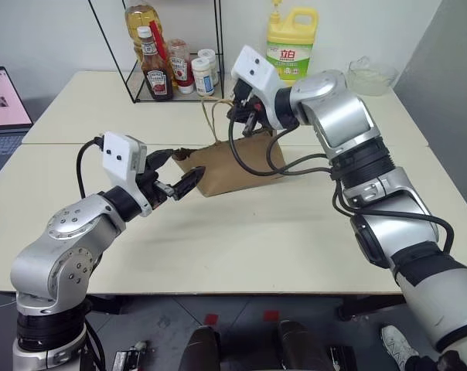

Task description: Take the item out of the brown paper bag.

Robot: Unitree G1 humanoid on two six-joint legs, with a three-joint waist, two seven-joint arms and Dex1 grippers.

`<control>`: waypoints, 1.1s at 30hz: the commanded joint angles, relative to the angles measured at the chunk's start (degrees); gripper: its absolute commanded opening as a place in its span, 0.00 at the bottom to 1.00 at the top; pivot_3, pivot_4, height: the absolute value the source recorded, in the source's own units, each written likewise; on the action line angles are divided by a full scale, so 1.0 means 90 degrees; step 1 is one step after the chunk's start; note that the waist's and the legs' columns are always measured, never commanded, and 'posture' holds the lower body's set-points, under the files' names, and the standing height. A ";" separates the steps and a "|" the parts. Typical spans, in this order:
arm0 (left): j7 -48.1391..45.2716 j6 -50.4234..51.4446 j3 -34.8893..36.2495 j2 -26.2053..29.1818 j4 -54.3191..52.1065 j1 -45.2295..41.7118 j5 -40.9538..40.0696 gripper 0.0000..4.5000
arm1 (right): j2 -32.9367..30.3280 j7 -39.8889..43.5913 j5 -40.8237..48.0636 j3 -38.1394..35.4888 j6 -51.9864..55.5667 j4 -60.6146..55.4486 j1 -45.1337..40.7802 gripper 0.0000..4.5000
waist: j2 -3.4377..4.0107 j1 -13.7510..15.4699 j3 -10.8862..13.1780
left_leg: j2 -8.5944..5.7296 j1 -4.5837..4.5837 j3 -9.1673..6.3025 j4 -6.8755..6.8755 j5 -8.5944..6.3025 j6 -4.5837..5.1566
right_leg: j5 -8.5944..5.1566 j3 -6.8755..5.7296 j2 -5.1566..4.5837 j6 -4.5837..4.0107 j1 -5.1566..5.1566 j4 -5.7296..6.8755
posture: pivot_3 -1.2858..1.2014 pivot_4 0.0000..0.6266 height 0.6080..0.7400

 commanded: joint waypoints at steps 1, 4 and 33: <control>0.0003 -0.0155 0.0055 0.0013 -0.0055 -0.0117 0.0021 1.00 | 0.0052 -0.0067 0.0317 -0.0313 0.0464 -0.0309 -0.0310 0.01 | 0.0000 0.0000 0.0000 | 0.0000 0.0000 0.0000 0.0000 -0.0002 0.0003 | 0.0000 0.0000 0.0000 0.0000 0.0000 0.0000 | 0.52 0.24 1.00; 0.0013 -0.0160 0.0039 0.0007 -0.0044 -0.0143 0.0039 1.00 | 0.0024 -0.0152 0.0323 -0.0267 0.0597 -0.0260 -0.0258 0.01 | 0.0000 0.0000 0.0000 | 0.0000 0.0000 0.0000 0.0000 -0.0002 0.0004 | 0.0000 0.0000 0.0000 0.0000 0.0000 0.0000 | 0.52 0.24 1.00; -0.0281 -0.0295 -0.0117 0.0055 0.0335 -0.0369 0.0262 1.00 | -0.1059 0.0408 0.0520 -0.0107 0.0527 -0.1582 0.0920 1.00 | -0.0002 0.0016 0.0000 | 0.0000 -0.0001 0.0001 0.0005 -0.0003 0.0005 | 0.0000 0.0001 0.0000 0.0000 0.0003 -0.0003 | 0.52 0.24 1.00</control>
